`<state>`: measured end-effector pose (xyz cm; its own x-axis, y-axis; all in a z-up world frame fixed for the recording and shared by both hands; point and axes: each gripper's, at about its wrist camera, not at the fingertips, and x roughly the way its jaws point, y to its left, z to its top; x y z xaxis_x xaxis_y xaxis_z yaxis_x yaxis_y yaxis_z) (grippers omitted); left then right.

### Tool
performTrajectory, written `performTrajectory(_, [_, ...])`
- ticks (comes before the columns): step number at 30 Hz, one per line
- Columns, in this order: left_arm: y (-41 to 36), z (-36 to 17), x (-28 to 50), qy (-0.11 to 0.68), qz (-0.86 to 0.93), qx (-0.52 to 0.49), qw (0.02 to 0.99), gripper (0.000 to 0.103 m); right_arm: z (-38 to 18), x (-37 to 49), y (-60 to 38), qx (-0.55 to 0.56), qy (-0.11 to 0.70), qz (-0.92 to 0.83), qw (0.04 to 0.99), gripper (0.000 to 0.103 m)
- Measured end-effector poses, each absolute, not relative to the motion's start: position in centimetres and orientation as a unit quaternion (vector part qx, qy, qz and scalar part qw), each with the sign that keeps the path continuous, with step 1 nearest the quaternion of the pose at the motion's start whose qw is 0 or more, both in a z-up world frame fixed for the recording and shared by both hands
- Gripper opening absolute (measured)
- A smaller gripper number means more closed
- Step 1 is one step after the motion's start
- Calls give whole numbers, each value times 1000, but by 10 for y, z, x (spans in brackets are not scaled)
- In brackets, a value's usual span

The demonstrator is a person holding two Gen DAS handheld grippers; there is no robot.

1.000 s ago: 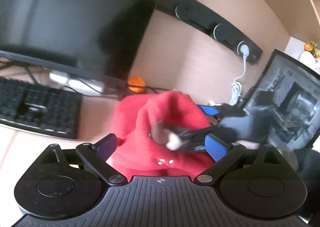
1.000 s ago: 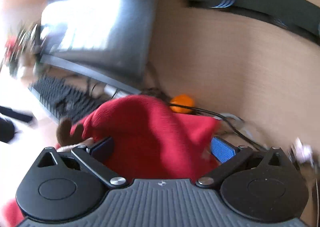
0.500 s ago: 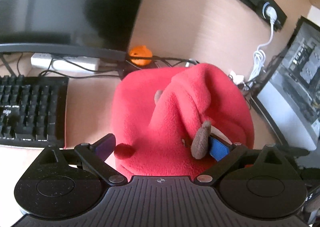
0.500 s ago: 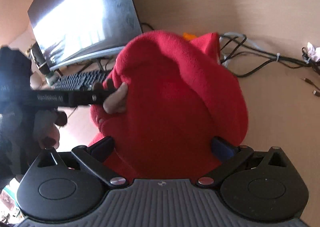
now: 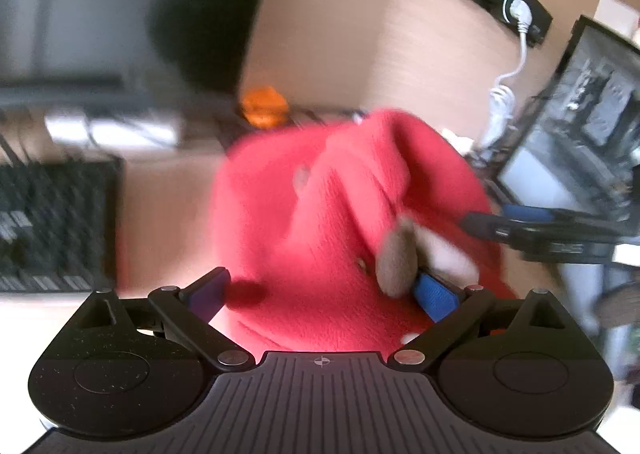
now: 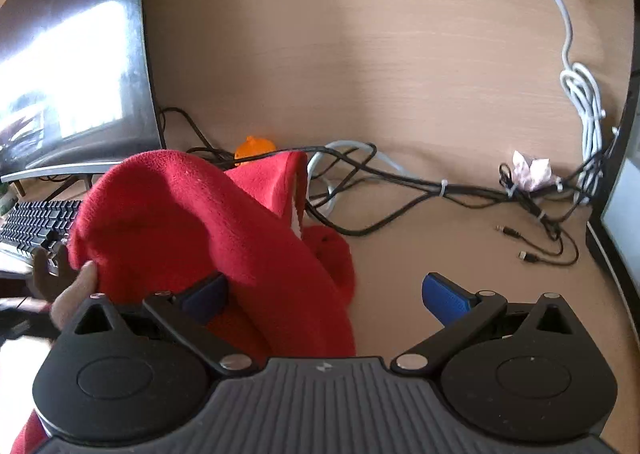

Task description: Fold clothes

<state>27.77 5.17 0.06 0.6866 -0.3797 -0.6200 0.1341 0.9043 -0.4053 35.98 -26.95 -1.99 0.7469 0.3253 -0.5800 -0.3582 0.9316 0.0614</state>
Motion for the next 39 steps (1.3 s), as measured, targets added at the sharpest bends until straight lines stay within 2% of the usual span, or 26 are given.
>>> performTrajectory(5, [31, 21, 234, 362, -283, -173, 871, 100, -10, 367, -239, -106, 268, 212, 934, 103])
performTrajectory(10, [37, 38, 205, 357, -282, -177, 873, 100, -27, 373, -182, -236, 282, 244, 897, 103])
performTrajectory(13, [57, 56, 206, 330, -223, -184, 899, 101, -26, 381, -183, -211, 296, 241, 900, 103])
performTrajectory(18, [60, 66, 230, 304, -222, -195, 905, 103, 20, 378, -240, -92, 298, 242, 919, 103])
performTrajectory(23, [35, 40, 275, 354, -144, -140, 913, 103, 35, 370, -251, -133, 251, 209, 936, 103])
performTrajectory(29, [43, 15, 309, 388, -48, -97, 915, 103, -24, 397, -226, -224, 297, 166, 913, 103])
performTrajectory(31, [47, 7, 318, 401, -32, -91, 911, 103, -38, 409, -222, -217, 304, 170, 912, 103])
performTrajectory(34, [52, -3, 330, 417, -10, -79, 905, 103, -26, 421, -223, -216, 306, 205, 904, 103])
performTrajectory(39, [49, -3, 330, 425, -9, -70, 903, 103, 13, 427, -232, -197, 252, 220, 922, 103])
